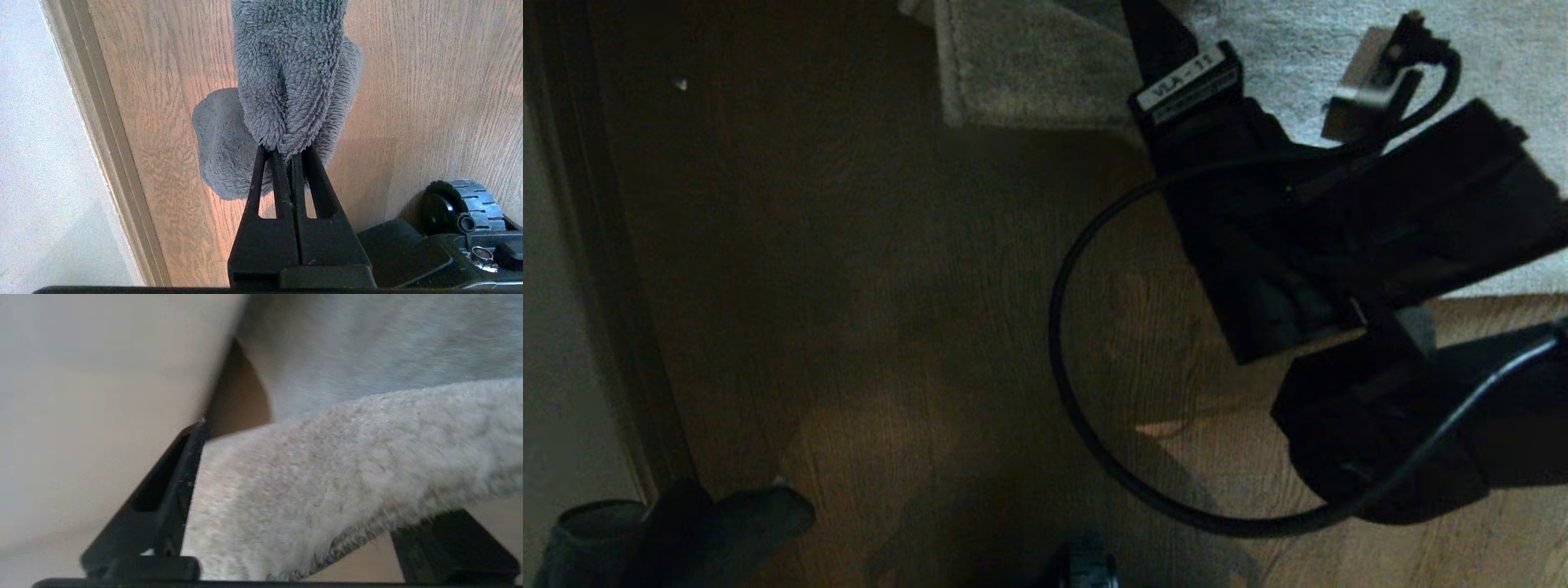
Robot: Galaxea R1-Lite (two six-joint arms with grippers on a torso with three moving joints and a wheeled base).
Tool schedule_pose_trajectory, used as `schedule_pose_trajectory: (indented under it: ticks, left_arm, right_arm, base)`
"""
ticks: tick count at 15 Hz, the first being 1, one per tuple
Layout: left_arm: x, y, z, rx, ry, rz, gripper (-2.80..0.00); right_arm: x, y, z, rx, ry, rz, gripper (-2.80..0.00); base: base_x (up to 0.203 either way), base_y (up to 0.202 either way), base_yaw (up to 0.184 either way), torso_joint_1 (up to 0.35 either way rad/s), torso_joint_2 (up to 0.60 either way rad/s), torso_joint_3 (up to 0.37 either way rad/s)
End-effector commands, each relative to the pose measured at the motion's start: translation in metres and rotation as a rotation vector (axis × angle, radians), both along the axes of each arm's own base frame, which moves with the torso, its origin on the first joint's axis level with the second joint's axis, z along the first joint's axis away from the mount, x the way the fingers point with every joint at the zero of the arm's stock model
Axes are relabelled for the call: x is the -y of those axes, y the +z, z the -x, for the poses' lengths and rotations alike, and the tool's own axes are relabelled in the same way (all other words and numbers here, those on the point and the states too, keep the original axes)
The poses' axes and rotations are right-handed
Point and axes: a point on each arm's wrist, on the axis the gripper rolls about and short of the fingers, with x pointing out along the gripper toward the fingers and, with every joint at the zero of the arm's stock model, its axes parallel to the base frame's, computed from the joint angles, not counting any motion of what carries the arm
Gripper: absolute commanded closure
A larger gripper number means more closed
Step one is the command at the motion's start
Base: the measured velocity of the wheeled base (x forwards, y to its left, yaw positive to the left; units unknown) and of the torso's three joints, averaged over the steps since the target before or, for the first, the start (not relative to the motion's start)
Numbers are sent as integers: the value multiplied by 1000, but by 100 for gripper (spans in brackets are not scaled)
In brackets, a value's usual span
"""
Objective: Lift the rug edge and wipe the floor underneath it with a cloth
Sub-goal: Lay down the carpet
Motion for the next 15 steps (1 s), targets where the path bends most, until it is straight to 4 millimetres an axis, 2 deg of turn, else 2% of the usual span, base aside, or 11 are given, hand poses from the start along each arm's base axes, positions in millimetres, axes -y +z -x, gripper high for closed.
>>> schedule_pose_trajectory:
  ticks: [1, 6, 12, 15]
  left_arm:
    - [0, 0, 0, 0, 0, 0, 0]
    - [0, 0, 0, 0, 0, 0, 0]
    - [0, 0, 0, 0, 0, 0, 0]
    - [0, 0, 0, 0, 0, 0, 0]
  right_arm:
    - [15, 22, 17, 54, 44, -116, -280]
    - [39, 49, 39, 85, 154, -265, -280]
    - [36, 47, 70, 93, 290, -228, -280]
    - [33, 33, 75, 55, 306, -180, -280]
  base:
    - [0, 0, 0, 0, 0, 0]
    - [0, 0, 0, 0, 0, 0]
    - [0, 0, 0, 0, 0, 0]
    - [0, 0, 0, 0, 0, 0]
